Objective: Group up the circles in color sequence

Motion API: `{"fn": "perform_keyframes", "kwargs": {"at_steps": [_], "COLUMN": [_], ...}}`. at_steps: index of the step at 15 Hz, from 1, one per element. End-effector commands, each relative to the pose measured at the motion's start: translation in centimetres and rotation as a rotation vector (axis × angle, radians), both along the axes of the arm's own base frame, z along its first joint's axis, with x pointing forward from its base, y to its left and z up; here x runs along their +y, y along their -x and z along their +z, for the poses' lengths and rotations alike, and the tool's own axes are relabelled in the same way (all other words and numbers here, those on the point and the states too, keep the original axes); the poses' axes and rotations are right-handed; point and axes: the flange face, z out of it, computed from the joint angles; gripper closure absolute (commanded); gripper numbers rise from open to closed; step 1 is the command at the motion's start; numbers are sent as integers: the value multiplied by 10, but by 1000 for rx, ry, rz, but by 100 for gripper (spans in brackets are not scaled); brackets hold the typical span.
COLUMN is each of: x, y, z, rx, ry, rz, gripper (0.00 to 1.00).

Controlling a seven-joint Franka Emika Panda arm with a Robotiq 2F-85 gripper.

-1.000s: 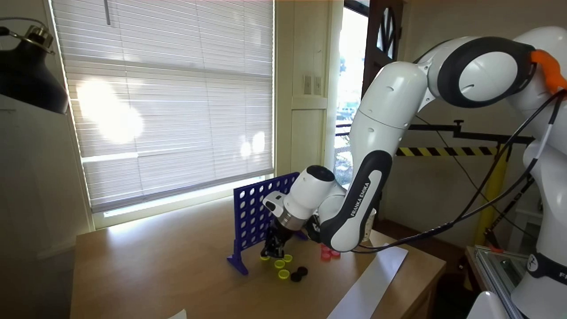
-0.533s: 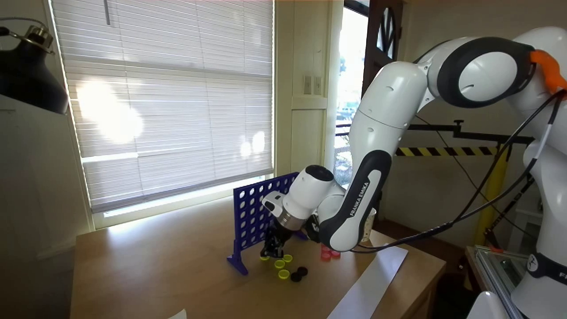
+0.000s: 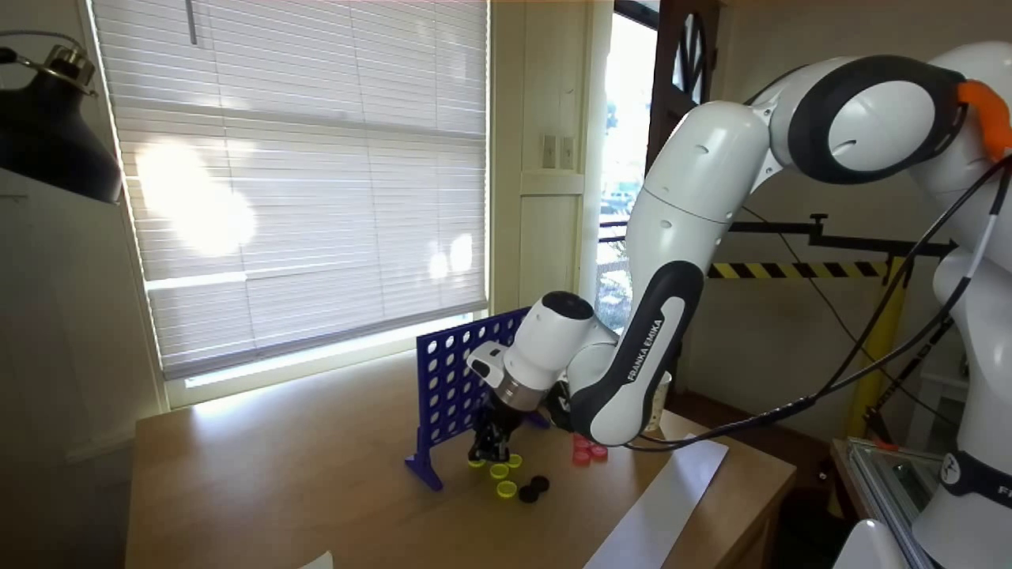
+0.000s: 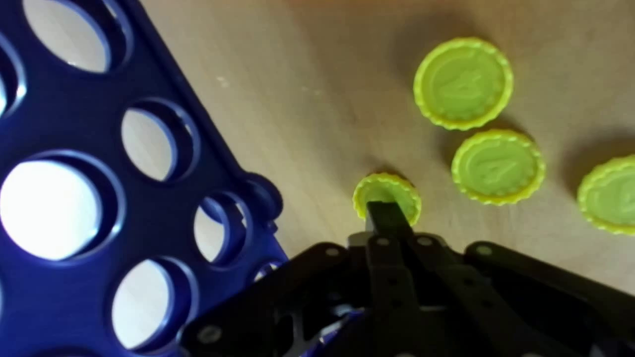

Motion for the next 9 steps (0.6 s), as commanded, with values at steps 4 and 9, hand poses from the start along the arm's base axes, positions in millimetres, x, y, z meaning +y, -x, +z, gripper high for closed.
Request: {"fn": "perform_keyframes", "kwargs": {"at_steps": [4,9], "x": [-1,-1], "y": [25,34], "z": [7,11], "rx": [60,86], "ry": [5,8], "rz": [-39,-67], "gripper": [100,100]}}
